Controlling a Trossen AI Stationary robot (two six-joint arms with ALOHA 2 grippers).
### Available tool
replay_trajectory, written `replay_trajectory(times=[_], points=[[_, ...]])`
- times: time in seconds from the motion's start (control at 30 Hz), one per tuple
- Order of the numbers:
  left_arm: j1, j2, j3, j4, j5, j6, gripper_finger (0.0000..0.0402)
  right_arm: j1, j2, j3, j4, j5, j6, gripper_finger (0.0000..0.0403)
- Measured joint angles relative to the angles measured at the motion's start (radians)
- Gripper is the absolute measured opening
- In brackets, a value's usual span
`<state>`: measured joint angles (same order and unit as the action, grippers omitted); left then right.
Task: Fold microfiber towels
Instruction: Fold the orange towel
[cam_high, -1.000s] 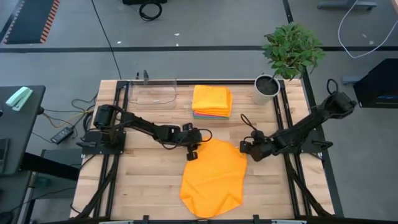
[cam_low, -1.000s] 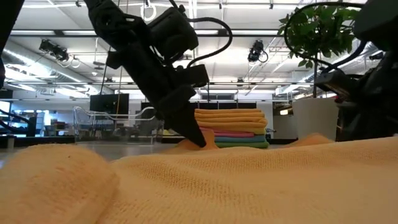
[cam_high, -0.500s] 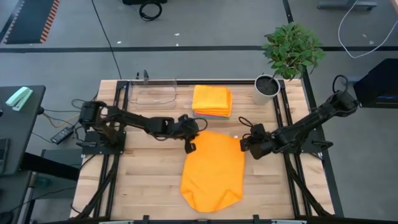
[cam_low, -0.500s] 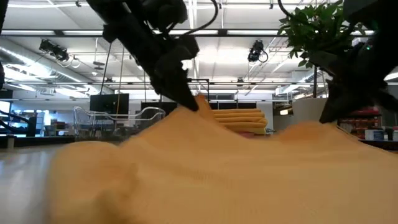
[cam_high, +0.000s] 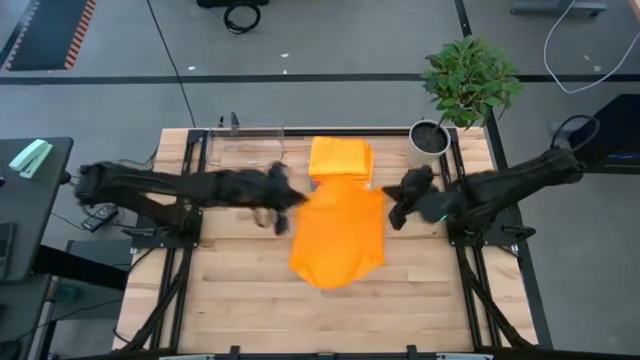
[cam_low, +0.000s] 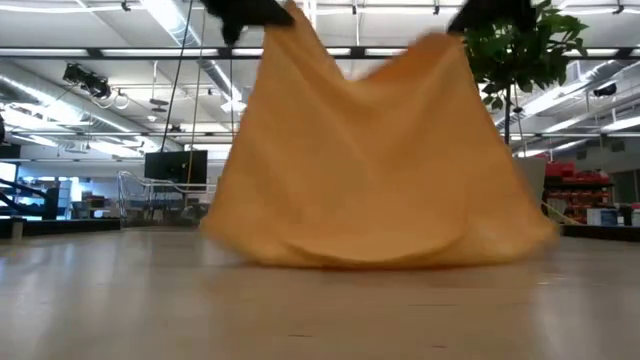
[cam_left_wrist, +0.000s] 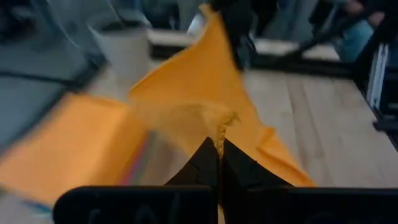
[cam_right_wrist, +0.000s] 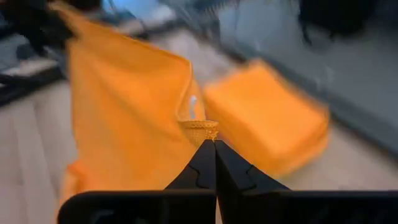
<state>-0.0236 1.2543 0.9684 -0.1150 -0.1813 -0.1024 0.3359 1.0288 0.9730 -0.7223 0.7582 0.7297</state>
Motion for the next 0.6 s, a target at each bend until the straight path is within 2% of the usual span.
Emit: replay_trajectory(times=[0.13,0.23,0.4,0.6], points=[[0.038,-0.167,0.001,0.021,-0.058,0.064,0.0004,-0.032,-0.033,0.19,-0.004,0.048,-0.282,0.0],[0.068,-0.227,0.002,0.021,-0.056,0.04,0.0004,-0.068,-0.035,0.282,-0.01,0.034,-0.392,0.0],[0.037,-0.24,-0.002,-0.078,-0.045,0.006,0.0003,-0.082,-0.005,0.276,-0.05,-0.086,-0.385,0.0],[-0.034,-0.228,-0.002,-0.039,-0.046,-0.016,0.0003,-0.036,0.014,0.266,-0.05,-0.177,-0.334,0.0]])
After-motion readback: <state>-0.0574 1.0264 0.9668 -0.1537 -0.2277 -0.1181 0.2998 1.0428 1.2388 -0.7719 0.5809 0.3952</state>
